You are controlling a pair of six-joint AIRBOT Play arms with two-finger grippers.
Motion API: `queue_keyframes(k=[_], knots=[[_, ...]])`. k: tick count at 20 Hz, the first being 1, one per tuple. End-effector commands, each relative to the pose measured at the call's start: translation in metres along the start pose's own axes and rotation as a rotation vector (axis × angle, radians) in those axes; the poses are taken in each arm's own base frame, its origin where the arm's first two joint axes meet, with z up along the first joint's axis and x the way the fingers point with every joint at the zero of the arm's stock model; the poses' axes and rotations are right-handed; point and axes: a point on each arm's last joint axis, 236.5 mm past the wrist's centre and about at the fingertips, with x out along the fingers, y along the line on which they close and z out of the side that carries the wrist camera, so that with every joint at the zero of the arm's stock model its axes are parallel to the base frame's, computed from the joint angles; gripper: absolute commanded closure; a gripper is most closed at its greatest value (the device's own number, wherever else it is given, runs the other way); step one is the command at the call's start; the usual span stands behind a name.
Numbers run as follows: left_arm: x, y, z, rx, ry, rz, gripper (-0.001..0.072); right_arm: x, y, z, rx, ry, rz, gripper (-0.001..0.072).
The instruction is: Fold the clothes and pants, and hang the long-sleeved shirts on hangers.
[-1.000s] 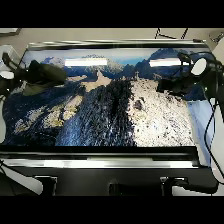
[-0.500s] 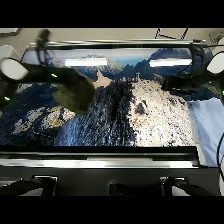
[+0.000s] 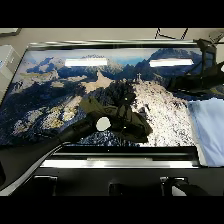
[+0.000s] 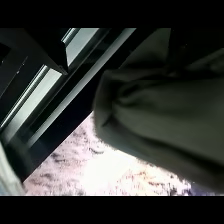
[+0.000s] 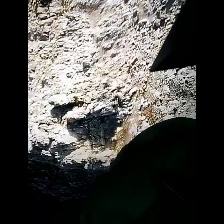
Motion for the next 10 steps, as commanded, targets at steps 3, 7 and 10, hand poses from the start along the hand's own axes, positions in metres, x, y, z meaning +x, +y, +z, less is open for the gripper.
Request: queue_keyframes(k=[3,7,10], knots=[[-0.086,0.13,-0.002,-0.003,0.187,0.238,-0.0002,0.021,0.0,-0.021,0.004,0.132,0.013,0.0027],[-0.174,0.259,0.009,-0.329,0.09,0.354,-0.0002,0.074,0.021,-0.073,0.004,0.311,0.151,0.0001],[-0.184,0.31,-0.01,-0.598,0.024,0.278,-0.0002,0.115,0.026,-0.097,0.065,0.326,0.207,0.0001]])
